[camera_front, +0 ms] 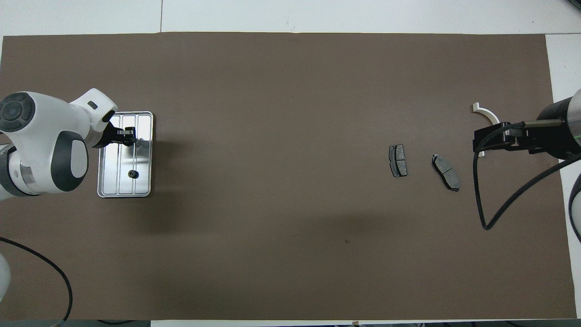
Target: Pick bearing gear from pile to tray
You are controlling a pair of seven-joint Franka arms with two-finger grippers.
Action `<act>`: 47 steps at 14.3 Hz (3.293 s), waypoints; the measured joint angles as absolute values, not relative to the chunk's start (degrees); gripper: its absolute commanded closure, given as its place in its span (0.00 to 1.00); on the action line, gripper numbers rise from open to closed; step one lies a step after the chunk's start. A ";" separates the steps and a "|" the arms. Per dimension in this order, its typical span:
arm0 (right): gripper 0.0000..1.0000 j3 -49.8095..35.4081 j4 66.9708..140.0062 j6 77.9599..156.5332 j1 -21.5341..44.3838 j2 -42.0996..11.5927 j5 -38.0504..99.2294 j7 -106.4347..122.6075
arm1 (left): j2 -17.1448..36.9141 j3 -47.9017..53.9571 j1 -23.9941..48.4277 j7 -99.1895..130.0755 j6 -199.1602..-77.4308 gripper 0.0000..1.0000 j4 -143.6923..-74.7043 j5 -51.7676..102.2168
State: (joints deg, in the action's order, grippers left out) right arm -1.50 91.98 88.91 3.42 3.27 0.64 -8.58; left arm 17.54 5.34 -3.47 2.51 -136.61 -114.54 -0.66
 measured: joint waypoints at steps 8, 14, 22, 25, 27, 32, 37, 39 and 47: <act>0.00 -1.48 91.98 88.92 3.41 3.27 0.49 -8.58 | 16.39 5.06 -3.35 2.56 -139.54 0.00 -117.89 -0.62; 0.00 -1.48 91.98 88.92 3.41 3.27 0.48 -8.58 | 15.55 4.98 -3.37 2.48 -133.05 0.00 -112.24 -0.62; 0.00 -1.48 91.98 88.92 3.41 3.27 0.48 -8.58 | 5.01 5.03 -3.34 2.52 -107.29 0.00 -91.69 -0.62; 0.00 -1.48 91.98 88.92 3.41 3.27 0.48 -8.58 | 0.18 5.59 -2.90 3.57 -102.18 0.00 -94.21 -0.62; 0.00 -1.48 91.98 88.92 3.41 3.27 0.48 -8.58 | -1.84 5.73 -1.65 4.77 -100.85 0.00 -98.04 -0.62; 0.00 -1.48 91.98 88.92 3.41 3.27 0.48 -8.58 | -4.08 5.10 -1.38 3.31 -98.62 0.00 -100.64 -0.62; 0.00 -1.48 91.98 88.92 3.41 3.27 0.48 -8.58 | -4.24 4.72 -1.55 2.67 -95.89 0.00 -99.00 -0.62; 0.00 -1.48 91.98 88.92 3.41 3.27 0.48 -8.58 | -4.24 4.71 -1.64 2.60 -95.36 0.00 -98.96 -0.62; 0.00 -1.46 91.98 88.92 3.39 3.27 0.48 -8.58 | -4.24 4.67 -1.70 2.53 -95.17 0.00 -98.96 -0.62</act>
